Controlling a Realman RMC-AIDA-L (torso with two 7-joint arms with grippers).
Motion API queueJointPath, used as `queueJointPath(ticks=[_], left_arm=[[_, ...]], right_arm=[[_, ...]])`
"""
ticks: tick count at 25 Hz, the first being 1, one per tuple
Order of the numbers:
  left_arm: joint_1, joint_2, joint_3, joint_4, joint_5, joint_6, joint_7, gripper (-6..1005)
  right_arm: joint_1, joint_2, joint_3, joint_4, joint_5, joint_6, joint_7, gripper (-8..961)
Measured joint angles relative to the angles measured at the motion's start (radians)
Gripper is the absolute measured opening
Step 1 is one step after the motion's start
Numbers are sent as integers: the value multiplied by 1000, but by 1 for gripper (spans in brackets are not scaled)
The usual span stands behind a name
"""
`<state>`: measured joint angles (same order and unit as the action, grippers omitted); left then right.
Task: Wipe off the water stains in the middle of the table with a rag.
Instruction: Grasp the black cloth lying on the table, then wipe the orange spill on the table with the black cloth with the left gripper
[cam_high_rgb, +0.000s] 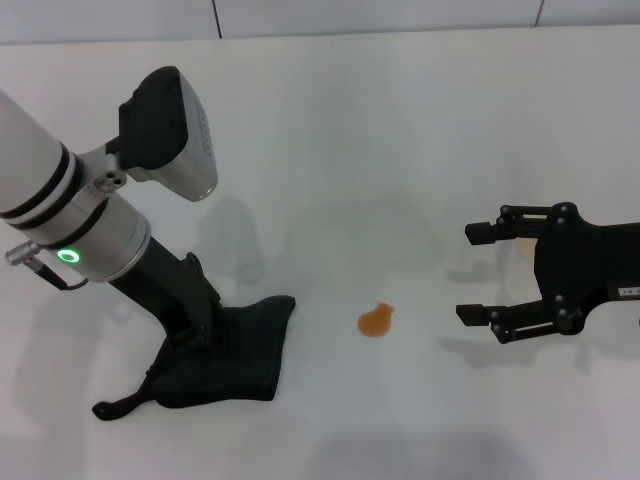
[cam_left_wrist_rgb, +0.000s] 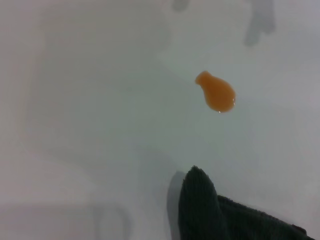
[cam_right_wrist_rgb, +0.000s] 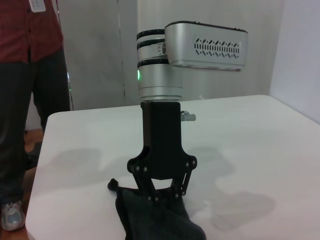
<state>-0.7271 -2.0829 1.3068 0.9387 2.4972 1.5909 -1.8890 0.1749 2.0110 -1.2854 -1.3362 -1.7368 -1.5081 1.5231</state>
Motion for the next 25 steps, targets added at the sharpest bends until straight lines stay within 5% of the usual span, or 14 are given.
queueJointPath(ticks=[14,25], left_arm=[[-2,-1,0,0,-12,-4,16,83],[-37,-2,40,-29,-41,-38,30,83]], right_arm=[[-1,0,0,-1,12,-7,0,839],[-2,-1,8,9,3,-1,0,839]])
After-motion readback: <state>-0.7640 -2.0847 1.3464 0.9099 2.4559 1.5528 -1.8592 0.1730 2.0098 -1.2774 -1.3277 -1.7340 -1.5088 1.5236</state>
